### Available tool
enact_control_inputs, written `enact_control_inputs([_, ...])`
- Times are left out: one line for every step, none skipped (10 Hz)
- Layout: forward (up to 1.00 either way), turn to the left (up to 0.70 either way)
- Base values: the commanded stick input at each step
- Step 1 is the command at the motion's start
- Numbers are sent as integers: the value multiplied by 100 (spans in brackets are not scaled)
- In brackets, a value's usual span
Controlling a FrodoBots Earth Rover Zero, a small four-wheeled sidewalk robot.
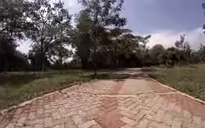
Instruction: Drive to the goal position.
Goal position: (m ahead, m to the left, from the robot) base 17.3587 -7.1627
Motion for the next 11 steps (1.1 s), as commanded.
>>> enact_control_inputs([70, 0])
enact_control_inputs([70, 0])
enact_control_inputs([70, 0])
enact_control_inputs([70, 0])
enact_control_inputs([70, 0])
enact_control_inputs([70, 0])
enact_control_inputs([70, -7])
enact_control_inputs([70, -22])
enact_control_inputs([70, -35])
enact_control_inputs([70, -35])
enact_control_inputs([70, 0])
